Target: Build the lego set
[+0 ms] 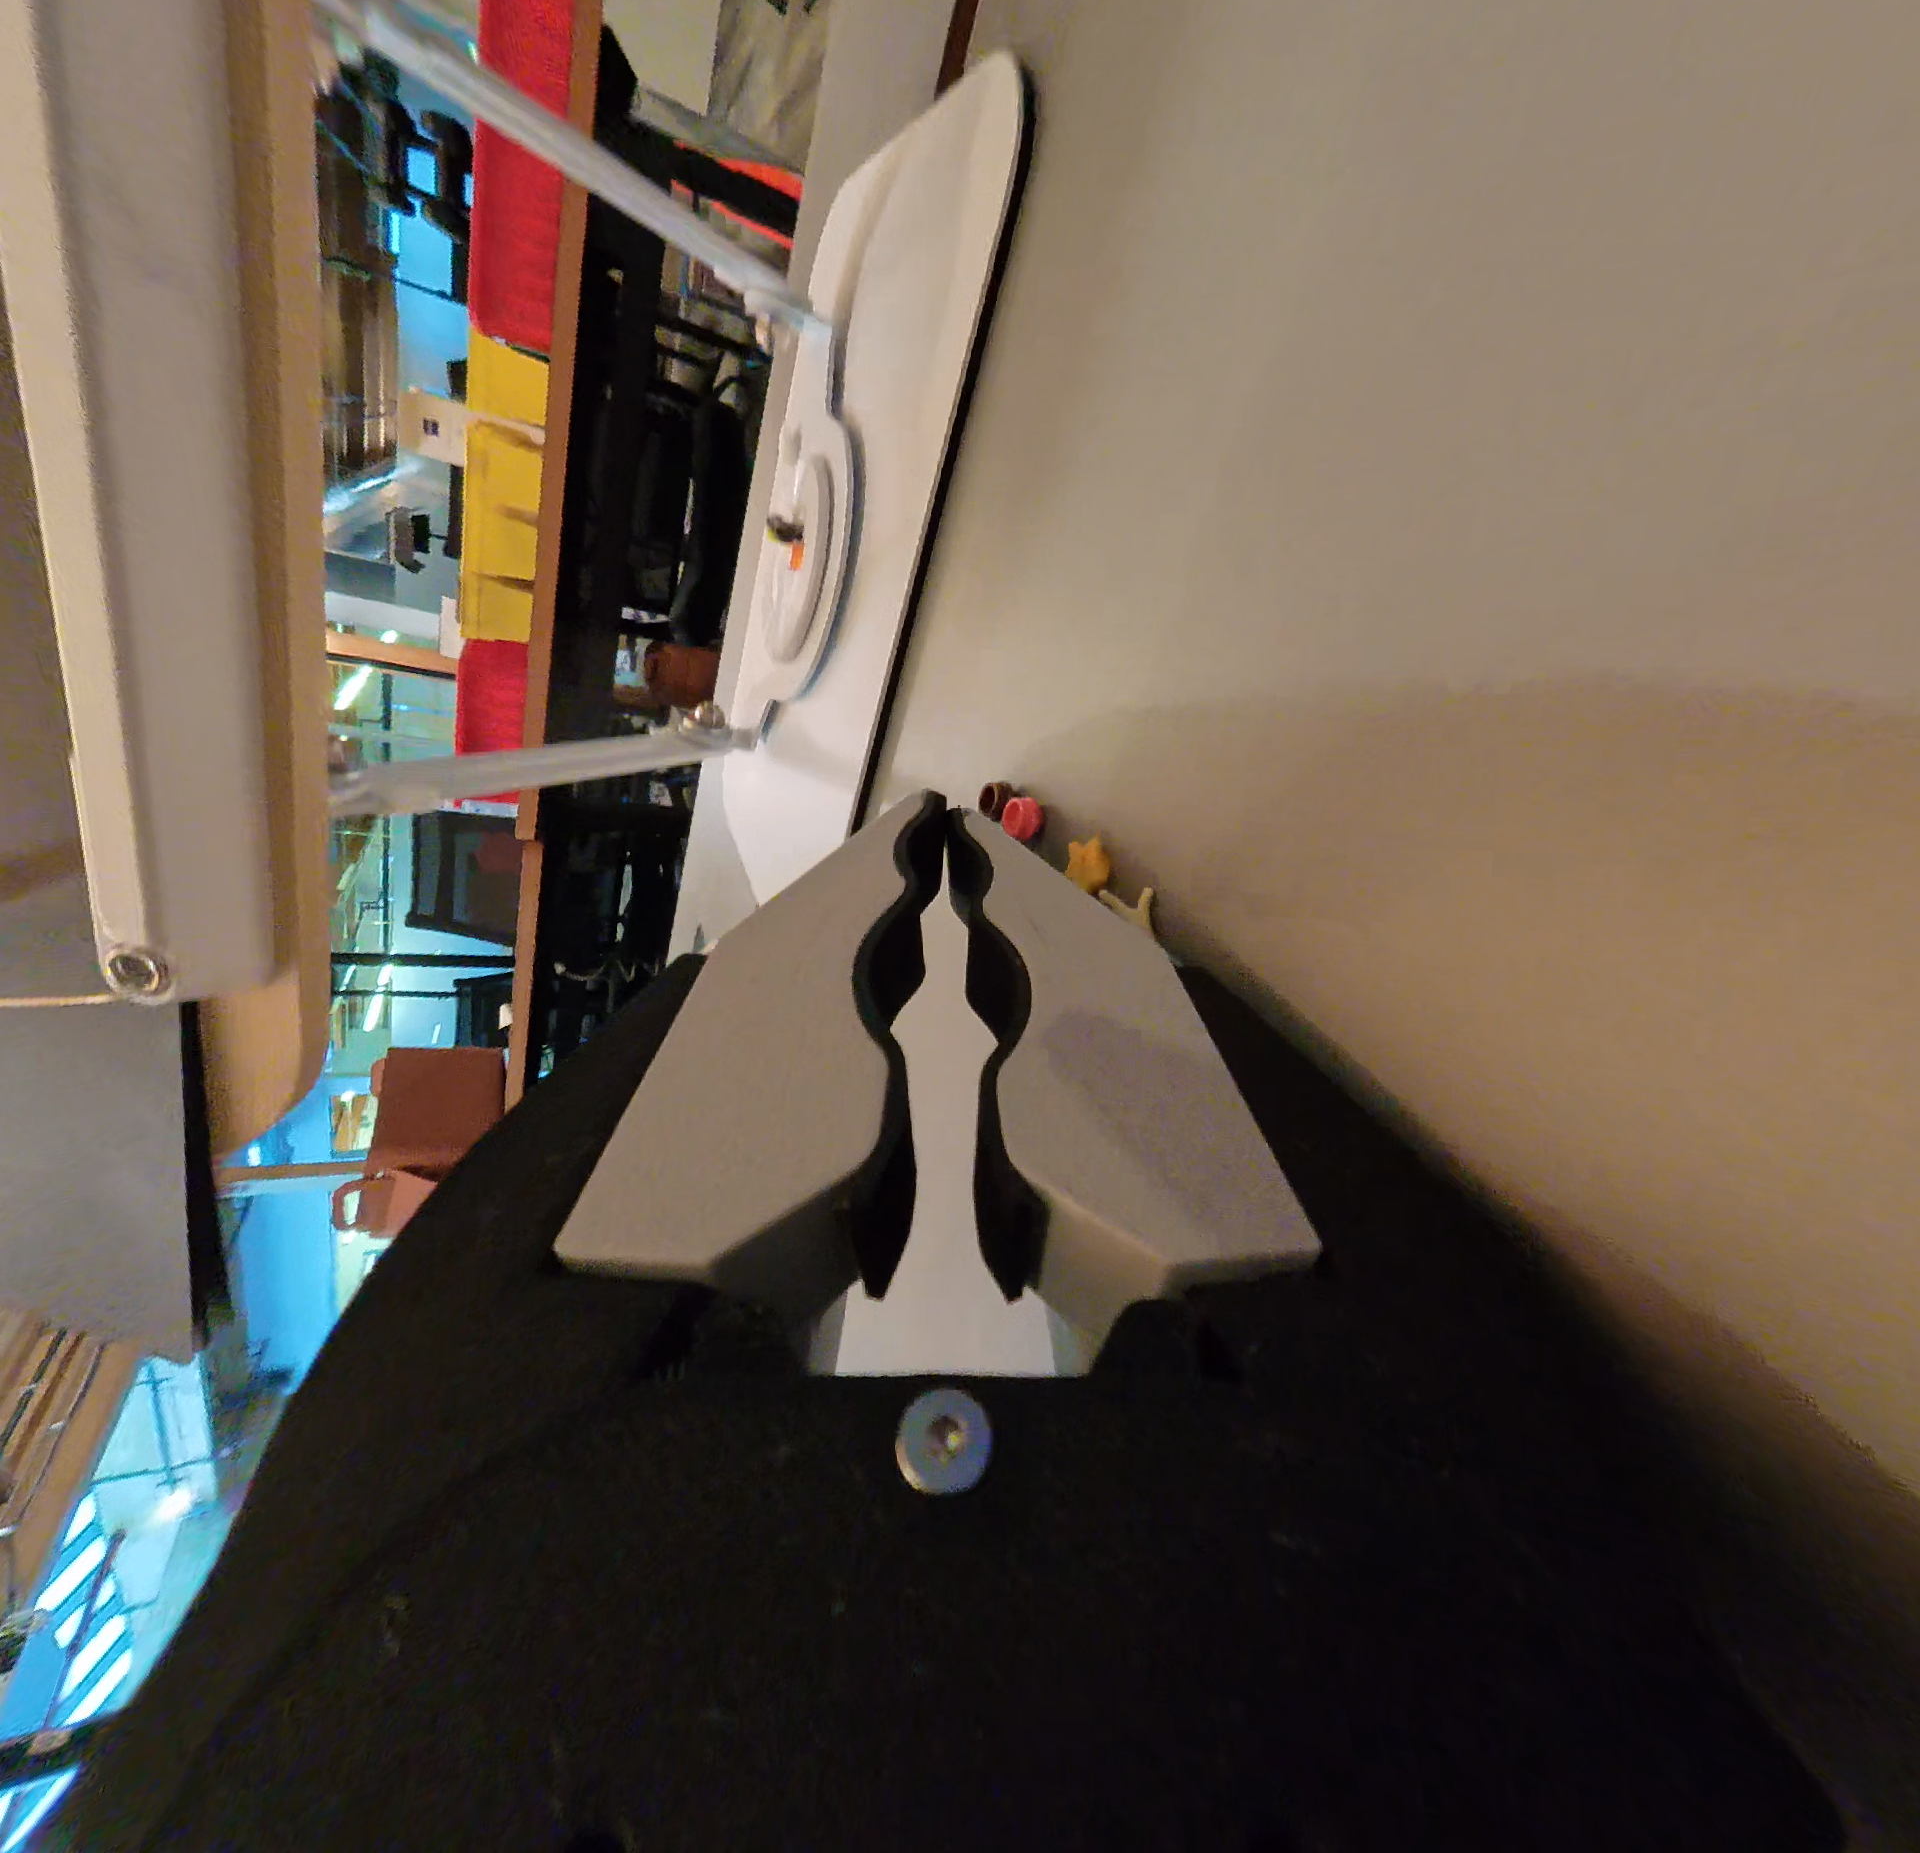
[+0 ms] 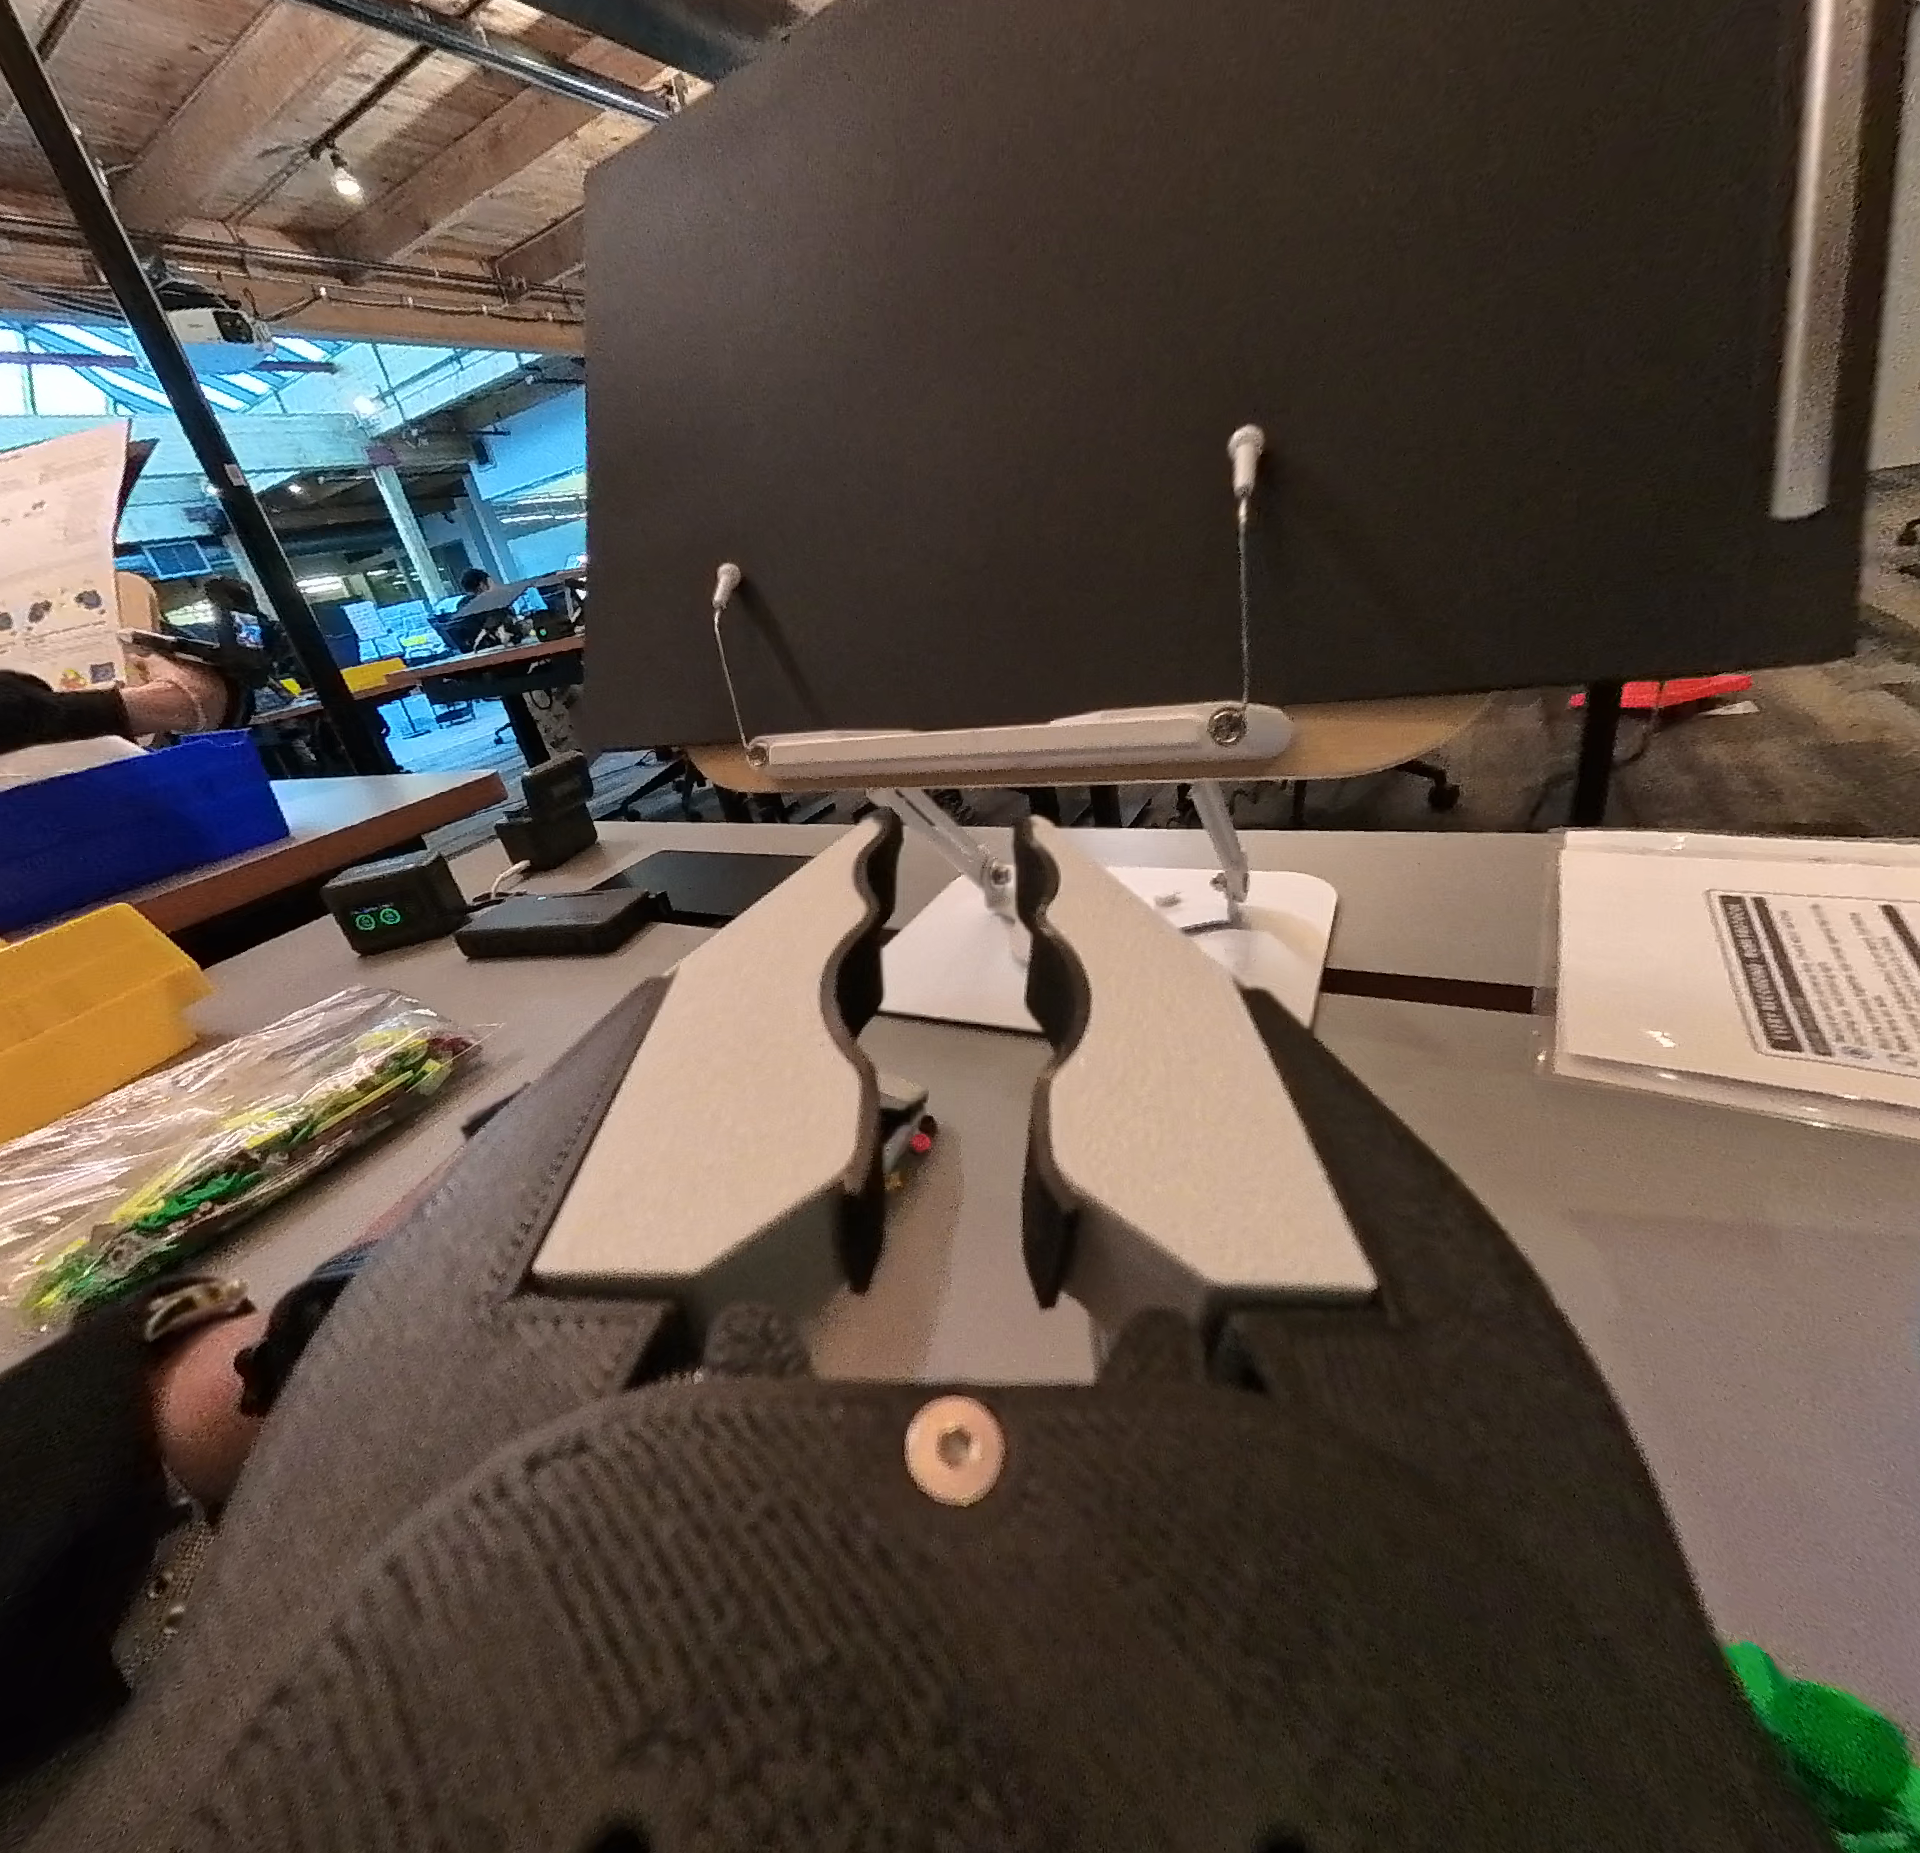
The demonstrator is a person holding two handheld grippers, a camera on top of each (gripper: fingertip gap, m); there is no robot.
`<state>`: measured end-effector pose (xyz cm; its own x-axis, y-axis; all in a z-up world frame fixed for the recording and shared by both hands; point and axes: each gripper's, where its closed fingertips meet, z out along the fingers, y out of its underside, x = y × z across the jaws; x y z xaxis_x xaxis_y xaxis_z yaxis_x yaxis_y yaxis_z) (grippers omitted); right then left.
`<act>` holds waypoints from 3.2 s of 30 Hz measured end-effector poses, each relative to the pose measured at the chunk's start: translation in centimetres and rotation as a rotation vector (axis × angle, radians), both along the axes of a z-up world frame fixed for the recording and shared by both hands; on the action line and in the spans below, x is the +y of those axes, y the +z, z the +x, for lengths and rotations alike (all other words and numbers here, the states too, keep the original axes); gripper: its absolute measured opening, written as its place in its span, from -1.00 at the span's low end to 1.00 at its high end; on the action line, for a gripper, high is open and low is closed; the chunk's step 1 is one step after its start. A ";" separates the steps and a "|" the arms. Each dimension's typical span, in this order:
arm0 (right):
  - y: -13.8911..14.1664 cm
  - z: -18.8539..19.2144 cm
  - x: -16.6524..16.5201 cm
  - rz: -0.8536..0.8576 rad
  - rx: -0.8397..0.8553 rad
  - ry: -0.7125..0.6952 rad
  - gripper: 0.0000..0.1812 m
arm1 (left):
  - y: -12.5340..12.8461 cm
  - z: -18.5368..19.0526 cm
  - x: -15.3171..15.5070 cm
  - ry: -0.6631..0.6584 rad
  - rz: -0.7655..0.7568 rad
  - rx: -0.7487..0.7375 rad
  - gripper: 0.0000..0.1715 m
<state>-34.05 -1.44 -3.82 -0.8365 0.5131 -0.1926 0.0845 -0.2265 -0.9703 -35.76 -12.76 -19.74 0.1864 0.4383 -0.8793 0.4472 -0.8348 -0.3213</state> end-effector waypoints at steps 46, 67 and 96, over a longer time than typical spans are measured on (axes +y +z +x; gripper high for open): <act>-12.7 -0.6 -10.2 1.132 0.751 -0.365 -0.57 | 10.3 5.6 -8.1 0.125 1.226 0.692 -1.00; -12.7 -0.7 -9.8 1.246 0.893 -0.174 -0.95 | 10.5 5.3 -8.1 0.114 1.212 0.692 -1.00; -13.1 -3.3 -6.6 1.146 0.349 -0.213 -1.00 | 10.4 4.8 -9.5 0.130 1.388 0.672 -1.00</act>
